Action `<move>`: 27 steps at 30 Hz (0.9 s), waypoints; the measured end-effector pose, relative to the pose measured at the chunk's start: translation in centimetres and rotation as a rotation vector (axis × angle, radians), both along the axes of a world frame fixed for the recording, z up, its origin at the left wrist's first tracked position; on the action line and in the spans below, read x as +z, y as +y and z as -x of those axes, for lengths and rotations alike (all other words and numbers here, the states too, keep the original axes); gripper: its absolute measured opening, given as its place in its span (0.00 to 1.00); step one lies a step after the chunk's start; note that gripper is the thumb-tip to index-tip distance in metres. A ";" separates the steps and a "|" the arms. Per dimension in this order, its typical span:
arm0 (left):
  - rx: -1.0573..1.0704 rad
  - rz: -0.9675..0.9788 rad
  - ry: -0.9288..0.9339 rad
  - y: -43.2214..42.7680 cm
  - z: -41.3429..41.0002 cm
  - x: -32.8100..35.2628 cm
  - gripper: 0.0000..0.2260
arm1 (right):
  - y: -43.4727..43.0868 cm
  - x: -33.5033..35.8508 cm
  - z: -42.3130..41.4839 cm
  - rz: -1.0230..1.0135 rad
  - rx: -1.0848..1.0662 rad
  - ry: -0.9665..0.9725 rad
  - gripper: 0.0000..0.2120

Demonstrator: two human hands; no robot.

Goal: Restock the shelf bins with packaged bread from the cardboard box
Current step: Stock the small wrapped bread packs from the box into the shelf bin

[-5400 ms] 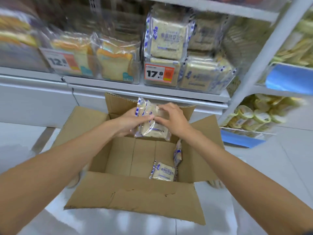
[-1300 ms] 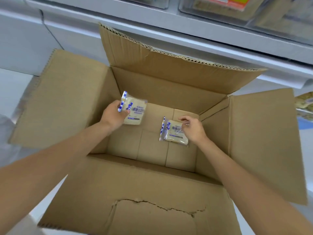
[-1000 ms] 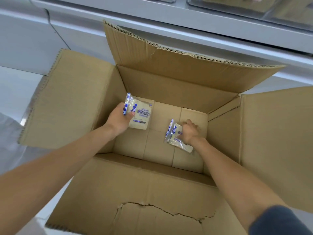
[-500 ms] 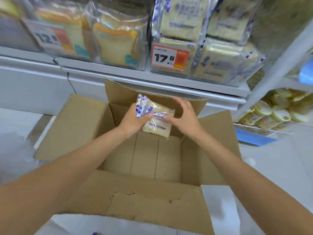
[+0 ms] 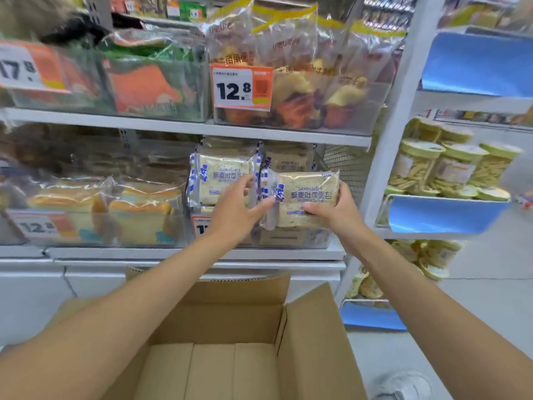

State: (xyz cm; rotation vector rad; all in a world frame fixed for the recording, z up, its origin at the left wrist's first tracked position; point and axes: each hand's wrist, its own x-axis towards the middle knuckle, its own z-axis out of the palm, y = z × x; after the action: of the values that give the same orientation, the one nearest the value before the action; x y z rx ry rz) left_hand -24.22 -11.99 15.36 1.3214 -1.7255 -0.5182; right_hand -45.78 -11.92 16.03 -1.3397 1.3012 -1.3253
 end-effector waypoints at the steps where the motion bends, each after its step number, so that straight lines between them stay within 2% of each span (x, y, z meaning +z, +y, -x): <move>1: 0.075 0.130 -0.126 -0.8 -0.2 0.0 0.25 | -1.0 0.4 0.5 0.029 0.006 0.025 0.35; 4: 0.252 0.466 -0.432 -3.4 -1.3 -1.2 0.22 | -4.9 0.5 0.8 0.063 -0.007 0.101 0.38; 8: 0.273 0.499 -0.684 -6.2 -3.5 -2.7 0.28 | -8.2 -0.4 -0.3 0.125 -0.134 -0.025 0.36; 10: 0.256 0.487 -0.752 -7.2 -4.3 -3.2 0.29 | -8.8 -1.5 -0.6 0.123 -0.140 0.025 0.35; 12: 0.263 0.461 -0.801 -7.9 -4.4 -3.7 0.30 | -8.7 -2.3 -0.9 0.080 -0.076 0.216 0.43; 14: 0.292 0.442 -0.824 -8.3 -4.1 -4.0 0.30 | -8.7 -2.4 -0.8 0.047 -0.052 0.395 0.58; 16: 0.306 0.446 -0.815 -8.2 -3.8 -4.0 0.30 | -8.0 -1.7 -0.7 0.037 -0.136 0.472 0.62; 18: 0.303 0.466 -0.789 -8.0 -4.0 -3.9 0.30 | -6.7 -1.1 -0.6 0.184 -0.271 0.599 0.60; 20: 0.307 0.499 -0.792 -7.5 -4.4 -3.9 0.29 | -5.8 -1.2 -1.5 0.473 -0.348 0.828 0.52; 23: 0.294 0.559 -0.847 -7.1 -4.8 -4.5 0.29 | -6.8 -2.3 -2.6 0.766 -0.266 1.198 0.35; 25: 0.287 0.570 -0.877 -7.4 -4.9 -4.5 0.29 | -8.0 -2.6 -3.1 0.782 -0.195 1.364 0.29; 27: 0.293 0.556 -0.881 -8.0 -4.8 -4.0 0.30 | -9.0 -2.9 -3.6 0.705 -0.175 1.425 0.27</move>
State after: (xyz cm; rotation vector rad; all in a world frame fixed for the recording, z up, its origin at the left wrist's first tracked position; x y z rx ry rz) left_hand -19.38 -20.00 11.32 1.4224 -2.0643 0.7852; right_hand -42.18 -20.92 13.16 -3.0124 1.8862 -0.8417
